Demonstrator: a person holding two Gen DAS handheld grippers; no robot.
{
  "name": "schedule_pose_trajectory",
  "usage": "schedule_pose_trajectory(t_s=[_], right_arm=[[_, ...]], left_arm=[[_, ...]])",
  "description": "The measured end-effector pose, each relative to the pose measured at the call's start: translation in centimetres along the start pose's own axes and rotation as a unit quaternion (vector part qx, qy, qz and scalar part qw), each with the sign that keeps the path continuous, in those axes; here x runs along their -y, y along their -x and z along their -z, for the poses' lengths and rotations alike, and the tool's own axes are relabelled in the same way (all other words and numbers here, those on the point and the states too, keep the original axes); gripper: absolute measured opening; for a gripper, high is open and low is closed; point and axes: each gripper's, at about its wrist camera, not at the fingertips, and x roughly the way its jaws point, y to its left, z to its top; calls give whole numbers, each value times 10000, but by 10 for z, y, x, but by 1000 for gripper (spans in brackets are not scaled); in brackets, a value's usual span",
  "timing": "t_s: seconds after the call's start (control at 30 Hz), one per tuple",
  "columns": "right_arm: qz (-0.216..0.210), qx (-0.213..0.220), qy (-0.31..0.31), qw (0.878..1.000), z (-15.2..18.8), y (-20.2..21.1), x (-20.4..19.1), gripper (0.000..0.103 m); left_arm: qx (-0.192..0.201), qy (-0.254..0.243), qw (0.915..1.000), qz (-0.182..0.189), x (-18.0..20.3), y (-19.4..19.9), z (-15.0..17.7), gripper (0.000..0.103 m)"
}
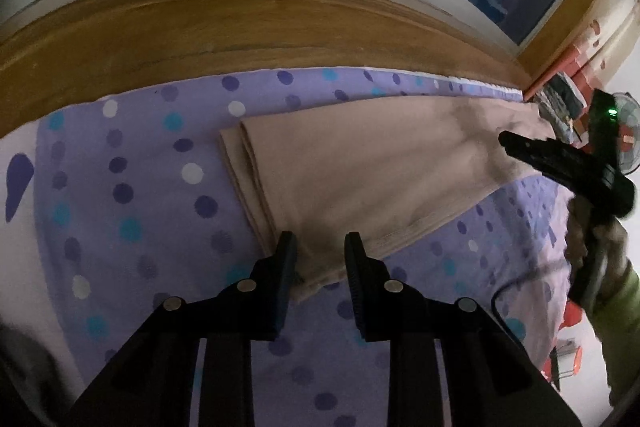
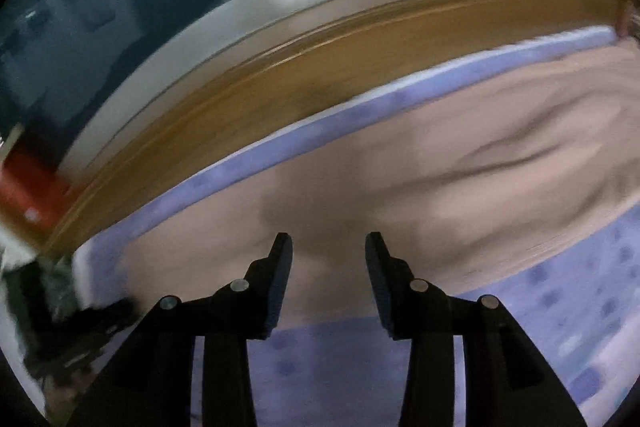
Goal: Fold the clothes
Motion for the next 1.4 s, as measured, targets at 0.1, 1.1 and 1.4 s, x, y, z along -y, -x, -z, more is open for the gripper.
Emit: schedule_pose_trajectory(t_s=[0.1, 1.1, 1.4], right_arm=[[558, 95, -98, 9984, -20, 2, 33, 39], [697, 603, 412, 9949, 37, 54, 58, 38], [-297, 90, 331, 9990, 60, 87, 95, 38]], left_arm=[[-8, 8, 9999, -103, -4, 1, 3, 26], [-12, -73, 9996, 257, 167, -125, -94, 20], [25, 614, 9981, 54, 148, -119, -100, 3]])
